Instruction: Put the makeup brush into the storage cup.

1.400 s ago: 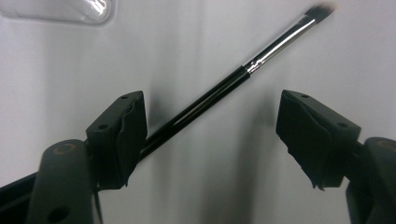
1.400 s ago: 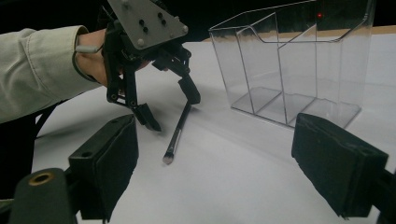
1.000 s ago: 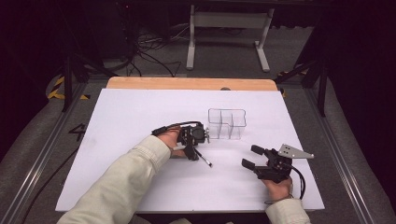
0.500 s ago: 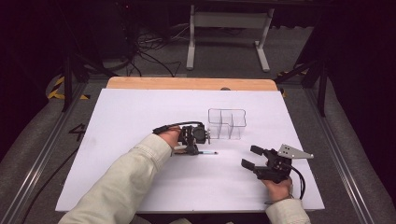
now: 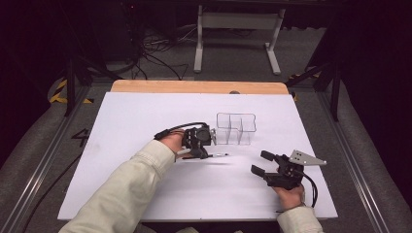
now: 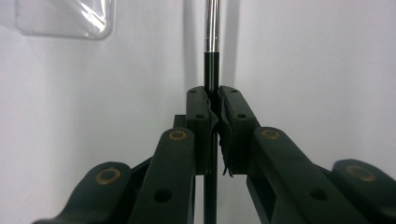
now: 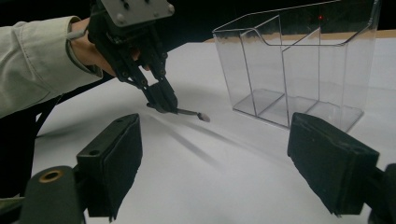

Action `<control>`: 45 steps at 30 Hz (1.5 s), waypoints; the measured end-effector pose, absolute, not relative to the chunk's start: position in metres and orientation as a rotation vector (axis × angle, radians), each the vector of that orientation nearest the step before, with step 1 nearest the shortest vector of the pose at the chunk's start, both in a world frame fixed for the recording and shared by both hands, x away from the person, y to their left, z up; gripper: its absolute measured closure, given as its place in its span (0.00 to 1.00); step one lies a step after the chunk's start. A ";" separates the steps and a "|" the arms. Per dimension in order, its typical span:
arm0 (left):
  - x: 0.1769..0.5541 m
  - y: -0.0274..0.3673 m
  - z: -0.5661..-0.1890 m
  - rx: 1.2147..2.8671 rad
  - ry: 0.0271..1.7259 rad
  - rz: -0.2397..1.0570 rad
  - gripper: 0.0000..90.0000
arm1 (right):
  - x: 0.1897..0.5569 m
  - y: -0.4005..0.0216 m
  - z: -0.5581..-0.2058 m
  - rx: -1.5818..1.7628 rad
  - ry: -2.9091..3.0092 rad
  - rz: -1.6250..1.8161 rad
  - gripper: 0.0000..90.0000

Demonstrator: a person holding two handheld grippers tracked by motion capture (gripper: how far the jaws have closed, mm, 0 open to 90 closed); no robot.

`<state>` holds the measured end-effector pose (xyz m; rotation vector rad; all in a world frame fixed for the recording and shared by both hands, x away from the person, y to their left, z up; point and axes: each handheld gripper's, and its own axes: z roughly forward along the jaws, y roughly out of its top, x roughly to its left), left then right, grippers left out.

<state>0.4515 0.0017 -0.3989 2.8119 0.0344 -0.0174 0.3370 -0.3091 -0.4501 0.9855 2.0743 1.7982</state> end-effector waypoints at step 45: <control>0.403 0.065 -0.387 1.971 0.212 0.033 0.93 | 0.324 -0.296 -0.415 0.774 2.108 1.820 0.29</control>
